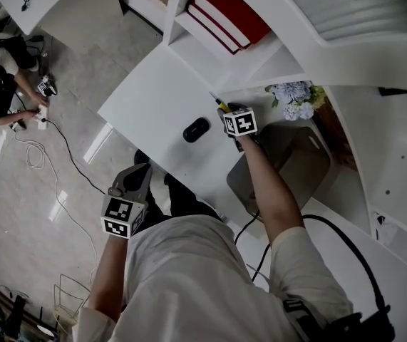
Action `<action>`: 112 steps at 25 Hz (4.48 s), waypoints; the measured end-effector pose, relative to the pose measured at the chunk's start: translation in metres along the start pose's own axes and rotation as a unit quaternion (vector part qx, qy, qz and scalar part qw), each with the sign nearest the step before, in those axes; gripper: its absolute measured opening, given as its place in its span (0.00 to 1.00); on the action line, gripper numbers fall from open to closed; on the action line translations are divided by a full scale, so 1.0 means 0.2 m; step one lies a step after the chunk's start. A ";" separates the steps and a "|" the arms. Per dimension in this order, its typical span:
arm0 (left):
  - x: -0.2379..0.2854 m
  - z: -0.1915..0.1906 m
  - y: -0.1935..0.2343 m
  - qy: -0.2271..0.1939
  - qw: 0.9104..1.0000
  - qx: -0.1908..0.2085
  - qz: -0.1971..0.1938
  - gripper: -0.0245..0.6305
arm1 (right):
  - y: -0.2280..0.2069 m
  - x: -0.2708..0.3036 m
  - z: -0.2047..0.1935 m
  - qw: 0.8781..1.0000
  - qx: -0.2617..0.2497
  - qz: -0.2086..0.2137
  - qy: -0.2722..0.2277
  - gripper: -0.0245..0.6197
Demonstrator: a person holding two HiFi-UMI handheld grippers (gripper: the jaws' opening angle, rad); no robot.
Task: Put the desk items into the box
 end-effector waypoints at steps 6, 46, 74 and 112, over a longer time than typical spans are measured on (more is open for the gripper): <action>0.00 -0.03 0.01 0.006 1.000 -0.005 0.006 0.04 | -0.02 0.05 -0.03 1.000 -0.006 -0.013 0.012 0.15; -0.04 0.17 -0.05 -0.020 0.991 0.106 -0.079 0.04 | 0.39 -0.72 0.01 0.990 0.028 0.002 -0.139 0.13; 0.21 0.37 -0.40 0.006 0.956 0.216 -0.198 0.04 | 0.37 -1.55 -0.47 0.933 0.164 -0.091 -0.306 0.13; 0.64 0.28 -0.97 0.048 0.951 0.212 -0.220 0.04 | -0.26 -1.17 -1.18 0.923 0.317 -0.127 -0.175 0.13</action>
Point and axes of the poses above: the fingertips, and each gripper's own axes: x forward along the fingers, y to its left, z out of its top, the point moved 8 cm from there along -x, backward along the fingers, and after that the axes turned 4 degrees about x, right-handed, at the moved point
